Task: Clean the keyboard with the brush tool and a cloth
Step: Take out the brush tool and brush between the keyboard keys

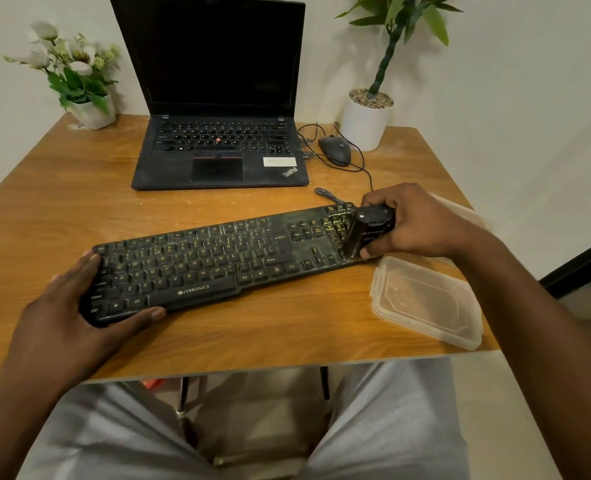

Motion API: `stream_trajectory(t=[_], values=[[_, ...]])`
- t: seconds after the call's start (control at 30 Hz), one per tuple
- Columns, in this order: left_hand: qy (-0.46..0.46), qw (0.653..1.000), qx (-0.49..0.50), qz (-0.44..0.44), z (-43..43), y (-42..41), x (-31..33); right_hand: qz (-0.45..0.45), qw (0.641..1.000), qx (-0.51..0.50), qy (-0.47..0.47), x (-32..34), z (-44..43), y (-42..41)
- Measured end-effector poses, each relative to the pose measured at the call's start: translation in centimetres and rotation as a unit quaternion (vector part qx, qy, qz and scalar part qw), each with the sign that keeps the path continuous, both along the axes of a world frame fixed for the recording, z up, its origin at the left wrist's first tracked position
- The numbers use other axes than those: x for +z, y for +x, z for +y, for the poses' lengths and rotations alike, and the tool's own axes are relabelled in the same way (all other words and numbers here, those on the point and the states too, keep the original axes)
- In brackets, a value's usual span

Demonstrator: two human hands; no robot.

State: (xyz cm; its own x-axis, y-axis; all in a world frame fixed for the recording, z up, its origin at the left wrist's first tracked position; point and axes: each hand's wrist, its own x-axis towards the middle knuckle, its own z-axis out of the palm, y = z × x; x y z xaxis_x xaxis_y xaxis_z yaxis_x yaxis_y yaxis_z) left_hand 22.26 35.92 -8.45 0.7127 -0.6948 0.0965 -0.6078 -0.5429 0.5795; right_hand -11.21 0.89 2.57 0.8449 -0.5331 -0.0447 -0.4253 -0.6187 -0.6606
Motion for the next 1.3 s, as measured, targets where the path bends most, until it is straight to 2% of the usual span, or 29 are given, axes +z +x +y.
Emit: stream_trajectory(t=[0.1,0.47,0.67,0.9,1.07,1.3], values=[[-0.004,1.0,0.001,-0.002,0.0,0.0,-0.1,-0.012,1.0,0.012,0.02,-0.5,1.2,1.0],[-0.029,0.999,-0.014,-0.006,-0.1,-0.3,0.1,-0.014,0.999,-0.016,-0.049,-0.3,-0.2,-2.3],[-0.02,1.0,-0.001,0.002,-0.1,0.0,-0.3,-0.042,0.999,0.016,-0.006,-1.3,1.7,0.1],[-0.023,1.0,-0.009,0.01,0.0,-0.6,0.6,-0.034,0.999,0.003,-0.01,-1.1,1.3,-0.5],[-0.001,0.998,-0.043,-0.05,-0.1,-1.2,1.4,-0.034,0.999,0.003,-0.008,-1.0,1.4,-0.4],[-0.01,0.981,-0.156,-0.113,-3.6,-4.5,2.6,-0.018,1.0,0.016,-0.011,-0.8,1.9,0.3]])
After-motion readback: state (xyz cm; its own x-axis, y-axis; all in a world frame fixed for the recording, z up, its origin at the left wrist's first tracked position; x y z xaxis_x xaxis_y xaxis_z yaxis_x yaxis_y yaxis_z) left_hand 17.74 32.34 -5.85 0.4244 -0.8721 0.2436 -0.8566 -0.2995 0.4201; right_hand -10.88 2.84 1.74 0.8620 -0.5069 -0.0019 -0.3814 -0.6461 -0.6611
